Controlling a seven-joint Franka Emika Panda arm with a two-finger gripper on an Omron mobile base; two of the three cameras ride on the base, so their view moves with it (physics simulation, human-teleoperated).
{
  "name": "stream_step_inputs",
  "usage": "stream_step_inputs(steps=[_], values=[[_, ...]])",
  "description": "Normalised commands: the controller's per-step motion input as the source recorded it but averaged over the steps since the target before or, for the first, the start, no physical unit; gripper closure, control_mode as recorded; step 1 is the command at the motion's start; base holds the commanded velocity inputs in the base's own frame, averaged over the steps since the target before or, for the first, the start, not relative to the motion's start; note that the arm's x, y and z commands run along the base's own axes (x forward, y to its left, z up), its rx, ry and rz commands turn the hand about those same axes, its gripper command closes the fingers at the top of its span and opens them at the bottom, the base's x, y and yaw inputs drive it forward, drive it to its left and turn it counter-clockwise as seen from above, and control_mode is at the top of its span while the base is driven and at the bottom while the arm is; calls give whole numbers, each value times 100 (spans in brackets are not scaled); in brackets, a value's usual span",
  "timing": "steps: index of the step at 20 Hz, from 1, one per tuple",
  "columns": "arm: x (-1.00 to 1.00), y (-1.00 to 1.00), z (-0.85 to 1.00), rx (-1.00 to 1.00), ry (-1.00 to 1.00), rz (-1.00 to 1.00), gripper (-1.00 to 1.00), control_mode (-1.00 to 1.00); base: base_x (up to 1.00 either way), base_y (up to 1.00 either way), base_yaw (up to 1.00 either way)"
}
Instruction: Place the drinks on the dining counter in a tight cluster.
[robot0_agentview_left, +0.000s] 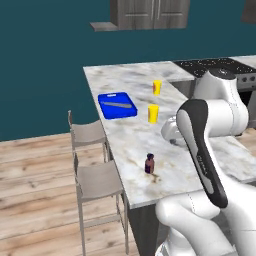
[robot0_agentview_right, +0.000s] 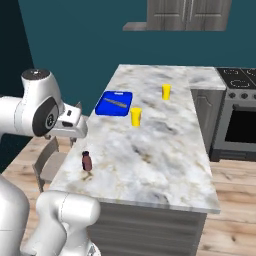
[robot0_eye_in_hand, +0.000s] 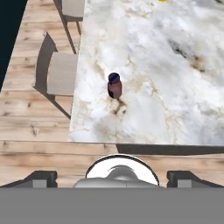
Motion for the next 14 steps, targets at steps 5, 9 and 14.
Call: stream_step_inputs(steps=[5,9,14], values=[[0,0,0,0,0,0,-100,-100,0,0,0],[0,0,0,0,0,0,-100,100,-64,-25,-12],[0,0,0,0,0,0,-100,100,-90,-56,-26]])
